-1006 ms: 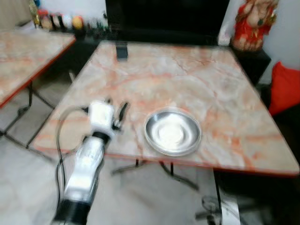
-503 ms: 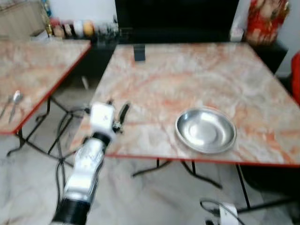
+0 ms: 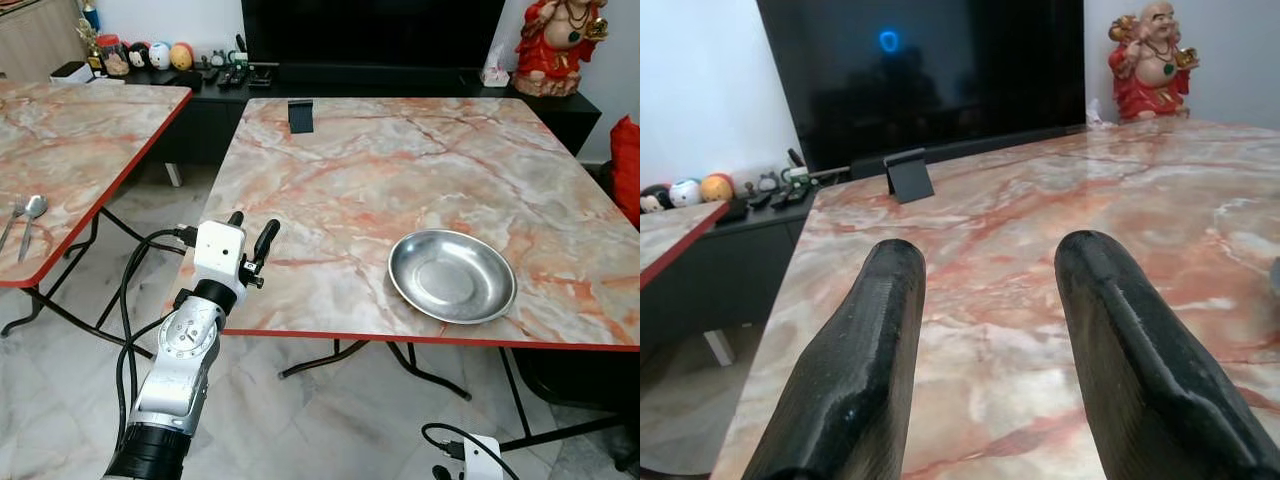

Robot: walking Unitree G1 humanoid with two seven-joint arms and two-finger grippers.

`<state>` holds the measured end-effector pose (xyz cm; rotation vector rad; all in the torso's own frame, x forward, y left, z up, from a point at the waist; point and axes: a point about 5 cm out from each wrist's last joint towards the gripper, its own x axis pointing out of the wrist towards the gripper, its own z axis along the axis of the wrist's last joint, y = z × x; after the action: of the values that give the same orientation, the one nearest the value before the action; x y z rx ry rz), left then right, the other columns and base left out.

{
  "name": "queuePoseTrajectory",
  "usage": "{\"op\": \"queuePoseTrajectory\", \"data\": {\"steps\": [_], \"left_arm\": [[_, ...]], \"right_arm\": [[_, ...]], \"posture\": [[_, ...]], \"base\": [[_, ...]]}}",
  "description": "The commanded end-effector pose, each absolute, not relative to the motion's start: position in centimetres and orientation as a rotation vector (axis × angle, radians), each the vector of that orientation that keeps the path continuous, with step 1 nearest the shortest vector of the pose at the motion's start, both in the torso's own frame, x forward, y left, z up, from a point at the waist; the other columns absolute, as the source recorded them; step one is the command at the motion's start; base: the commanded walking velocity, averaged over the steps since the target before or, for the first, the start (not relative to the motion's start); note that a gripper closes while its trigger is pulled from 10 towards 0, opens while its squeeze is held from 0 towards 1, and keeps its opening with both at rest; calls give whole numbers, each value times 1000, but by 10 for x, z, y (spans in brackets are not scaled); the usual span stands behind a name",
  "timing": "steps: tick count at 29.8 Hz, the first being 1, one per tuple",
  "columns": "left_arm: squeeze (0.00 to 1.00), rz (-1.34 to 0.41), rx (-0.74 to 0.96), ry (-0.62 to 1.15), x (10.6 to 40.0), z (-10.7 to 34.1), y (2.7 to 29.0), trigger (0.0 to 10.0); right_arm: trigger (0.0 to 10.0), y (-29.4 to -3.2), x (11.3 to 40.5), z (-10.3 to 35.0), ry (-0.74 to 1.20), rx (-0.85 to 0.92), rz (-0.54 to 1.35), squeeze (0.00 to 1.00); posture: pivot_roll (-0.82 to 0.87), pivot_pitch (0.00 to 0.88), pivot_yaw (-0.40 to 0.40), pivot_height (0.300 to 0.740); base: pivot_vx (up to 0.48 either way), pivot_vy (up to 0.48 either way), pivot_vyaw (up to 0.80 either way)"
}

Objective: Setting the table

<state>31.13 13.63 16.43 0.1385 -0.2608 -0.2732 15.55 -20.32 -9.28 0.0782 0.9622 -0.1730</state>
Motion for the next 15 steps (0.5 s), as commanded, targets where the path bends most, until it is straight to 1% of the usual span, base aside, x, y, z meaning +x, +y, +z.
{"op": "queuePoseTrajectory", "data": {"steps": [1, 15], "left_arm": [[0, -292, 131, -259, 310, 165, 131, 10000], [0, -302, 111, -258, 310, 164, 126, 10000]], "right_arm": [[10000, -206, 155, -92, 956, 83, -187, 0], [10000, -207, 154, -93, 957, 82, -189, 0]], "posture": [[87, 0, -5, 740], [85, 0, -6, 740]], "base": [[0, 0, 0], [0, 0, 0]]}}
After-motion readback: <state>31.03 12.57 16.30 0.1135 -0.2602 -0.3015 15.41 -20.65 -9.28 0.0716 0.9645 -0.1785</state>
